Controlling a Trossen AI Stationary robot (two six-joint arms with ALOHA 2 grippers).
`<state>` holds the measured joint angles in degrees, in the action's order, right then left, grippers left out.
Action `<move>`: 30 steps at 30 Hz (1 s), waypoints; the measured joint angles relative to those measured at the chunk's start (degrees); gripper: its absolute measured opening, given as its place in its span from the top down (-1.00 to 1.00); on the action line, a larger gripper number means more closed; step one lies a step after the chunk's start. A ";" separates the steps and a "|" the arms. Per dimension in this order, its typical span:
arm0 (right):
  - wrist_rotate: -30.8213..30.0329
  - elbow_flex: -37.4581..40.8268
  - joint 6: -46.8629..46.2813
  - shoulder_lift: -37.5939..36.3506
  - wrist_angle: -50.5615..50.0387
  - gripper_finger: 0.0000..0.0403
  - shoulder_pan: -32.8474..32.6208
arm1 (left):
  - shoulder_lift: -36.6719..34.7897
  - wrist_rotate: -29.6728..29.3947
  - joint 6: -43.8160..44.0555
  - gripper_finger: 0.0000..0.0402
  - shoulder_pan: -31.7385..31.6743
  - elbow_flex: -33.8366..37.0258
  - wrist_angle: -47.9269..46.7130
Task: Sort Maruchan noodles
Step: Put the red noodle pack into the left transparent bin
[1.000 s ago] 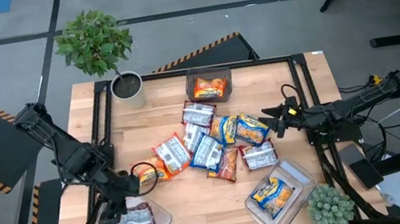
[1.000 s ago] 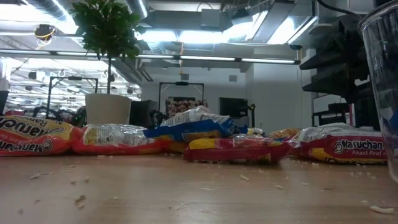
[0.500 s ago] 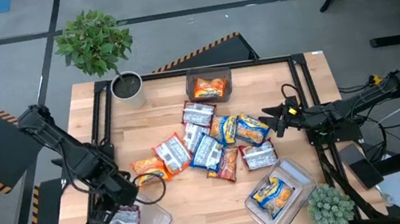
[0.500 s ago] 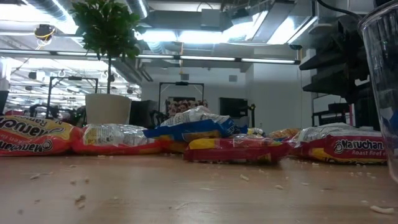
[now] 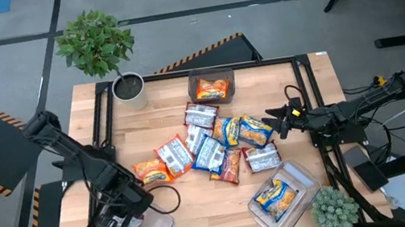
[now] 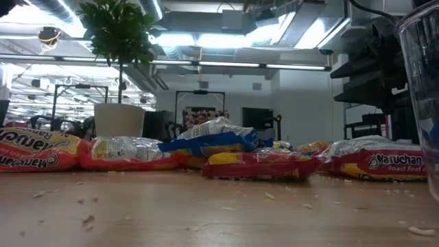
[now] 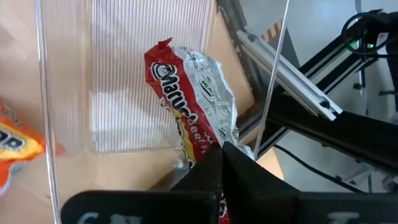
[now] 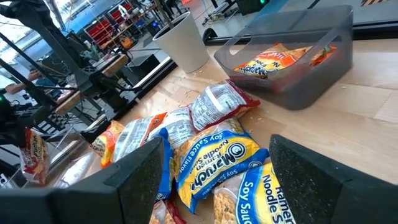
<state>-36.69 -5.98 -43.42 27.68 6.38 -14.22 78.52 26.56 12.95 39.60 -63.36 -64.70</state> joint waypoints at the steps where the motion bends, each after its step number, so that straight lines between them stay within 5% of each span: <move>1: 0.00 0.00 0.00 0.00 -0.08 -0.39 0.00 | 0.26 -0.03 -0.76 1.00 -0.27 0.01 0.35; 30: 0.20 0.00 0.02 -0.01 -0.53 -0.39 0.00 | 2.89 7.69 -8.14 1.00 -1.32 4.39 4.29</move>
<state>-36.48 -5.98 -43.40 27.67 5.85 -14.22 81.41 34.25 4.81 38.27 -58.97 -60.41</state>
